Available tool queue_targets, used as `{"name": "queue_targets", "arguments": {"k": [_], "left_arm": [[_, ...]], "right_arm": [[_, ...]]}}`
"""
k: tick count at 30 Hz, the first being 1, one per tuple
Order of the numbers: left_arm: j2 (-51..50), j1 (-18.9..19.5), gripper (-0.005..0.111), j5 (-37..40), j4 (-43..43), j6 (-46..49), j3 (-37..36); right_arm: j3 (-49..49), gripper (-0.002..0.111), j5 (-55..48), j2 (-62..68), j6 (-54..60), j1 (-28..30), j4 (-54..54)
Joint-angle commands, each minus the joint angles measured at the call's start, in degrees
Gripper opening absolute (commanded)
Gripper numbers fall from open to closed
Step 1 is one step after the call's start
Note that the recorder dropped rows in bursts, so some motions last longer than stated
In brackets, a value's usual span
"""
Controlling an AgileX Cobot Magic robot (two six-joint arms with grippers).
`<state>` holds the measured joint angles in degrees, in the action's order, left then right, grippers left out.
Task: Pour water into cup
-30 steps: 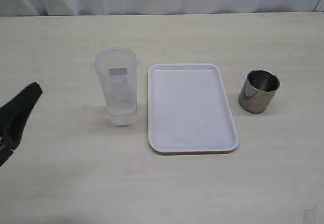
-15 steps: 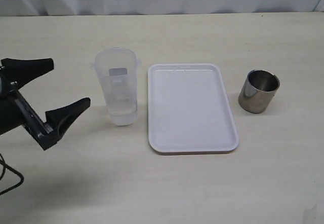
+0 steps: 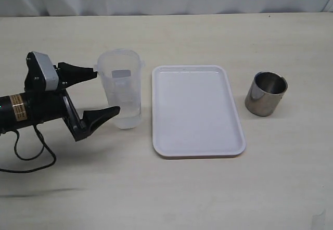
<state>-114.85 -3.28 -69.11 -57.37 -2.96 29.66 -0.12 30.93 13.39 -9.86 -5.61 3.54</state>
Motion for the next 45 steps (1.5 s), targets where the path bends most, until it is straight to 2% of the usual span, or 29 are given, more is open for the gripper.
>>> {"name": "queue_targets", "arguments": {"k": [1,14,23,29,41,45], "left_arm": [[-2.7,-1.1,0.098,-0.9,-0.7,0.0,3.0],[-5.8,-5.6,0.098,0.9,-0.4,-0.1,9.2],[-5.8,-7.3,0.098,0.4,2.8,-0.2,9.5],[-5.8,-10.0,0.098,-0.1,4.6,-0.2,9.5],[-5.8,-10.2,0.098,-0.1,6.5,-0.2,9.5],[-5.8,-10.2,0.098,-0.2,5.6,-3.0,9.5]], "right_arm": [[0.1,0.084,-0.1,0.2,0.2,0.2,0.6],[0.1,0.084,-0.6,0.2,0.2,0.2,0.6],[0.1,0.084,-0.9,0.2,0.2,0.2,0.6],[0.1,0.084,-0.9,0.2,0.2,0.2,0.6],[0.1,0.084,-1.3,0.2,0.2,0.2,0.6],[0.1,0.084,-1.4,0.2,0.2,0.2,0.6]]}}
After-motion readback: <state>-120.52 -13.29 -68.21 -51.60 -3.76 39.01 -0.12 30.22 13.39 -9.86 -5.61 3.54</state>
